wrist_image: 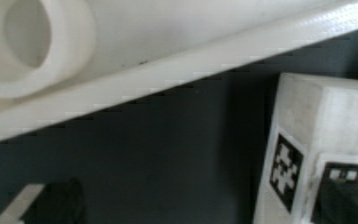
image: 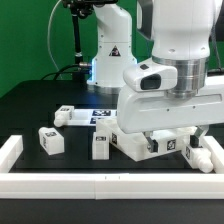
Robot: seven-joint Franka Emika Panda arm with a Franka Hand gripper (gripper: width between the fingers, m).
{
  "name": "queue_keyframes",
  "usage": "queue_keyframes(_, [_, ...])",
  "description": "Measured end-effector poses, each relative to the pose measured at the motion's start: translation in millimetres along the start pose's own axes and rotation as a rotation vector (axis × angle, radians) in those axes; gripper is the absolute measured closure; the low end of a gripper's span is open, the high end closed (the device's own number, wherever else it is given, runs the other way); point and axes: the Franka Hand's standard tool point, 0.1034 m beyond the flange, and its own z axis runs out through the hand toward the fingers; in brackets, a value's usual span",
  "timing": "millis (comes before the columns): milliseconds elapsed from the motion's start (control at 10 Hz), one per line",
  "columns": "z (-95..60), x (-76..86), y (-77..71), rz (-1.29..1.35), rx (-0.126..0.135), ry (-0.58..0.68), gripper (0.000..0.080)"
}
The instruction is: Assemble one leg
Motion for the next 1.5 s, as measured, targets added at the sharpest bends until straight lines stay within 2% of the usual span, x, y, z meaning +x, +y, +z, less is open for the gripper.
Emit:
queue_keyframes(200, [-0.8,2.2,10.5,-0.036,-0.004,0.014,0.0151])
queue_keyframes(600, [-2.8,3.0,57.5,-0.133,-0.021,0.047,0.0151])
queue_keyframes(700, [-3.3,3.0,64.2,-0.133,-0.022,0.052,0.0151])
queue_keyframes(1200, [-4.2,2.8,60.9,-0.112,-0.018,0.045,0.0151])
queue_keyframes(1300, [-12.1,4.9,48.3,-0.065,-0.007,0.022,0.0151])
queue_keyframes(1500, [-16.9,11.5,33.3,-0.022,0.001,0.014,0.0151])
